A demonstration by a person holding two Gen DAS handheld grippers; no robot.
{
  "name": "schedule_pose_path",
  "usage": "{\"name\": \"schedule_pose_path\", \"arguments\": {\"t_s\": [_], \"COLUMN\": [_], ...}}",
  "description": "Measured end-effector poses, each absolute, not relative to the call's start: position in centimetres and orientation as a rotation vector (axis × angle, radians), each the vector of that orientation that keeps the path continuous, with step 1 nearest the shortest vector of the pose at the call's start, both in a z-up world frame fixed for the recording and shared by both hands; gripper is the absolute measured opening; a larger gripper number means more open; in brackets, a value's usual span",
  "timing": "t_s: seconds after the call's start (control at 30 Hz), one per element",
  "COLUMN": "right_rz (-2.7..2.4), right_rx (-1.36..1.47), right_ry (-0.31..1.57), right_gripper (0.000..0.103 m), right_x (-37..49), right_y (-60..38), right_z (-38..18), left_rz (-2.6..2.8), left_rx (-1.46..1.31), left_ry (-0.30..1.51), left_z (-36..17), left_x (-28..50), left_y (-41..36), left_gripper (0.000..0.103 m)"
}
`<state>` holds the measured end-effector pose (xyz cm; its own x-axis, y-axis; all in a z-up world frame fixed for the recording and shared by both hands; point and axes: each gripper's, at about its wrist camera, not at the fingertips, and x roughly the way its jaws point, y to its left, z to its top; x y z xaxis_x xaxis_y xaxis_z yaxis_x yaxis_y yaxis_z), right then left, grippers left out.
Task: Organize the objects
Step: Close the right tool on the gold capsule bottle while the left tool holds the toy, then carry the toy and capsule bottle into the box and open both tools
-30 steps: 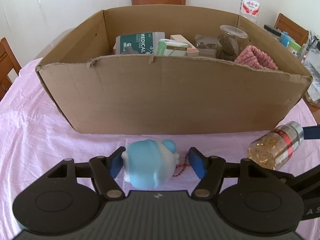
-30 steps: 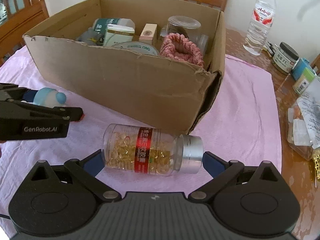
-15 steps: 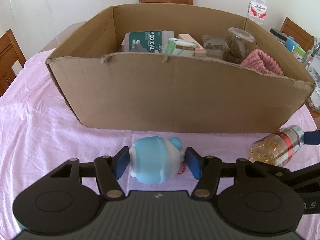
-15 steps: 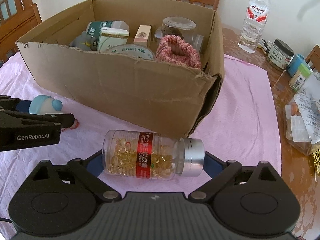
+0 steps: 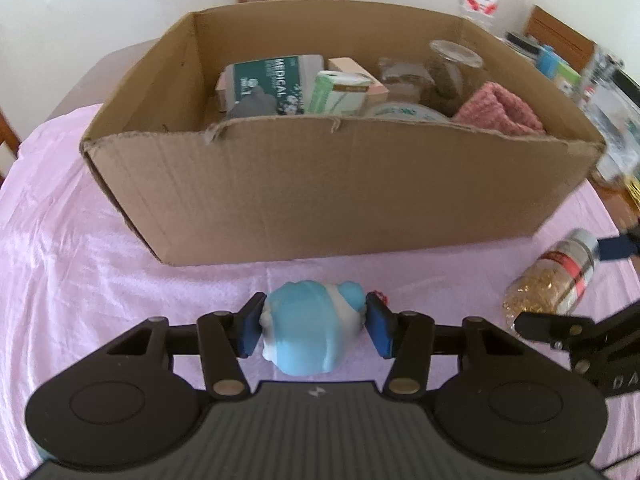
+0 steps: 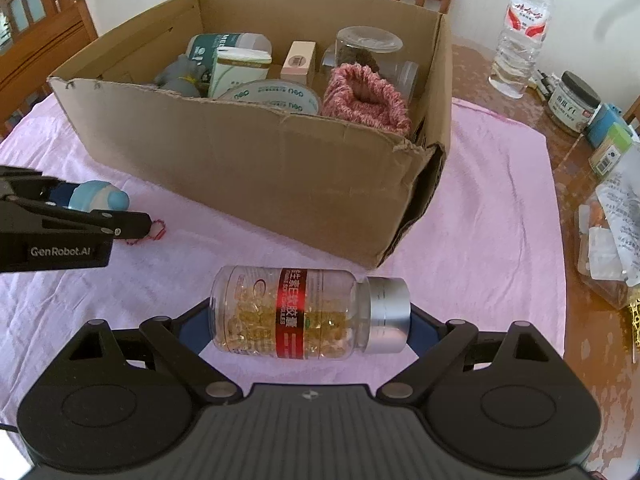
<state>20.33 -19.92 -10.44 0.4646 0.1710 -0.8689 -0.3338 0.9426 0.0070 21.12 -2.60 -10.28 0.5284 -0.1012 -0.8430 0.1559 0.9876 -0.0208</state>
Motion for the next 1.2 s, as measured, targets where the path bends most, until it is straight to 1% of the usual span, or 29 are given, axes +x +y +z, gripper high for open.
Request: {"name": "schedule_pose_path", "arguments": {"t_s": [0.2,0.33,0.6,0.73,0.97,1.2], "right_rz": [0.349,0.366,0.421,0.446,0.470,0.461], "right_rx": [-0.168,-0.201,-0.195,-0.213,-0.248,-0.244], "right_ry": [1.072,1.060,1.053,1.029,0.931,0.873], "right_gripper": [0.096,0.096,0.096,0.096,0.096,0.096], "right_x": [20.2,20.0,19.4,19.4,19.9,22.1], "right_y": [-20.6,-20.6,-20.6,-20.5,-19.9,-19.0], "right_z": [-9.3,-8.2,-4.7,-2.8,0.7,2.5], "left_rz": [-0.237,-0.273,-0.385,-0.408,-0.417,-0.389], "left_rx": [0.105,0.142,0.165,0.192,0.198,0.190], "left_ry": [1.017,1.012,1.027,0.982,0.905,0.839], "left_z": [-8.6,-7.3,-3.4,-0.9,2.4,4.1], "left_x": [21.0,20.8,20.7,20.6,22.1,24.7], "left_y": [-2.1,-2.2,-2.7,-3.1,-3.8,-3.4], "left_gripper": [0.052,0.052,0.052,0.052,0.052,0.052]}}
